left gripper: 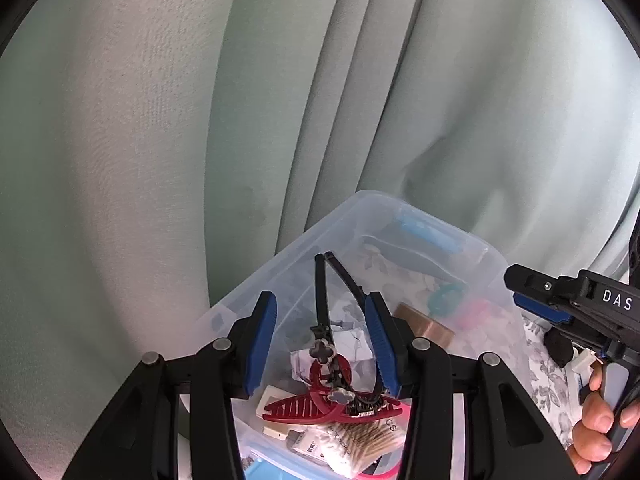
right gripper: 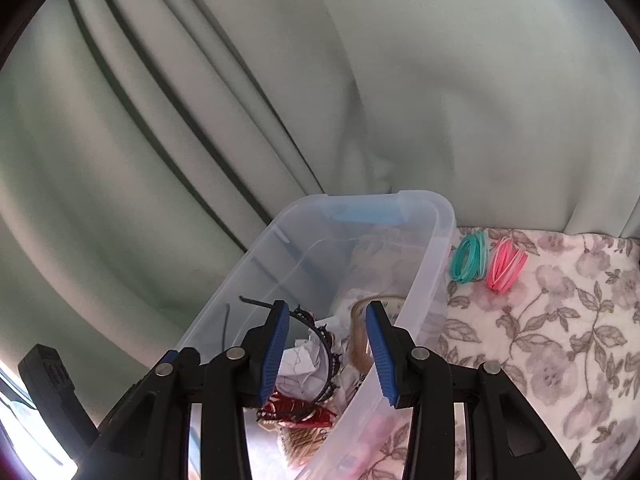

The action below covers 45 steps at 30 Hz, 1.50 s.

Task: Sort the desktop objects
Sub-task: 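Lower the headband into the bin and open the left tool while the right tool releases the tape roll, then move both open tools back toward the bangles and black pouch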

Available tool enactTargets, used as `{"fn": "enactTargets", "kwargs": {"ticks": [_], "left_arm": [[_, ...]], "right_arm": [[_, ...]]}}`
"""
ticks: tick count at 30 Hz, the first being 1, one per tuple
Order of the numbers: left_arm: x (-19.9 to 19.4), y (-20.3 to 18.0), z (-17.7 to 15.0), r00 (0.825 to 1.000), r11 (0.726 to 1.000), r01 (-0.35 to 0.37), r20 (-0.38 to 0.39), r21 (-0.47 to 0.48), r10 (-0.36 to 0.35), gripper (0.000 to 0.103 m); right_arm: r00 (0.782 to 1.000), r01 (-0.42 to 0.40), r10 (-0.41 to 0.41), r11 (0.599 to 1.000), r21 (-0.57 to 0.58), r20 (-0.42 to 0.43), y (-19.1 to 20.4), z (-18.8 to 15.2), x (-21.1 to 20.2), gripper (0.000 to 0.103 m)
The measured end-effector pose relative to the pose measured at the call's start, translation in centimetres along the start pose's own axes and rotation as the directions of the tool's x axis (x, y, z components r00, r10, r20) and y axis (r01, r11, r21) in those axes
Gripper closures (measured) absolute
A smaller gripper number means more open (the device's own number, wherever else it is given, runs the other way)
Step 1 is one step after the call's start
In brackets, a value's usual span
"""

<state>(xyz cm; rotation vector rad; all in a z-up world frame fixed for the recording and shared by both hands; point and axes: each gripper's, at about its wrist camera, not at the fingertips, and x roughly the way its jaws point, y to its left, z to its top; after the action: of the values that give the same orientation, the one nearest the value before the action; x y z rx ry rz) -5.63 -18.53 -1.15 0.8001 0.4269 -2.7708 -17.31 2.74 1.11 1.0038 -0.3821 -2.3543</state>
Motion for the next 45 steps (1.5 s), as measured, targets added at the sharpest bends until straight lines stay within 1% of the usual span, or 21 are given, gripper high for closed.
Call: {"fn": "enactTargets", "kwargs": {"ticks": [6,9,11,16,18,20,22,23,25,28,33,37,41,45], "left_arm": [[-0.1,-0.7,0.2,1.000,1.000,0.012,0.001,0.007,-0.012,0.055],[-0.6,-0.8,0.1,1.000,1.000,0.016,0.005,0.009,-0.016,0.053],[-1.1,-0.7,0.0,1.000,1.000,0.017,0.008,0.009,-0.017,0.050],[-2.4,-0.5,-0.2,1.000,1.000,0.021,0.013,0.008,-0.021,0.049],[-2.8,-0.5,-0.3,1.000,1.000,0.022,0.011,0.011,-0.022,0.048],[-3.0,-0.6,-0.4,1.000,1.000,0.023,0.009,0.011,-0.023,0.043],[-3.1,-0.7,-0.4,1.000,1.000,0.025,0.008,0.010,-0.025,0.041],[-3.1,-0.8,-0.4,1.000,1.000,0.026,0.008,0.010,-0.026,0.041],[-3.2,-1.0,-0.5,1.000,1.000,0.028,0.007,0.009,-0.028,0.041],[-3.8,-1.1,-0.5,0.999,0.999,0.038,0.010,0.010,-0.038,0.041],[-4.7,-1.7,-0.4,0.998,0.999,0.046,0.042,0.015,-0.046,0.041],[-5.6,-2.0,-0.6,0.997,0.999,0.040,0.062,0.018,-0.041,0.041],[-5.6,-2.1,-0.7,0.998,0.999,0.053,0.037,-0.002,-0.053,0.041],[-5.9,-2.8,-0.7,0.997,0.998,0.058,0.044,0.009,-0.058,0.041]], "right_arm": [[1.000,-0.007,0.007,1.000,-0.025,-0.018,1.0,-0.7,-0.4,0.060],[0.999,-0.007,0.006,0.999,-0.036,-0.032,1.5,-1.2,-0.4,0.060],[0.999,-0.008,0.006,0.999,-0.043,-0.037,1.7,-1.5,-0.3,0.060],[0.998,-0.009,0.005,0.998,-0.065,-0.057,2.4,-2.4,-0.3,0.060],[0.998,-0.008,0.003,0.997,-0.072,-0.064,2.7,-2.8,-0.3,0.056],[0.998,-0.007,0.002,0.997,-0.075,-0.067,2.8,-3.2,-0.3,0.054],[0.998,-0.005,0.000,0.997,-0.075,-0.065,2.9,-3.4,-0.6,0.051],[0.998,-0.003,-0.001,0.997,-0.075,-0.063,3.0,-3.5,-0.9,0.050],[0.999,-0.001,-0.003,0.997,-0.072,-0.054,3.0,-3.7,-1.5,0.045],[0.999,0.001,-0.003,0.998,-0.059,-0.037,2.8,-4.0,-2.1,0.041],[1.000,0.015,-0.017,0.997,-0.074,-0.026,3.0,-4.6,-3.4,0.033],[1.000,0.019,-0.021,0.994,-0.106,-0.014,3.4,-5.2,-4.5,0.032],[1.000,0.003,-0.003,0.992,-0.123,-0.001,3.6,-5.5,-5.4,0.032],[1.000,-0.010,0.014,0.991,-0.134,0.026,3.8,-6.0,-6.6,0.032]]}}
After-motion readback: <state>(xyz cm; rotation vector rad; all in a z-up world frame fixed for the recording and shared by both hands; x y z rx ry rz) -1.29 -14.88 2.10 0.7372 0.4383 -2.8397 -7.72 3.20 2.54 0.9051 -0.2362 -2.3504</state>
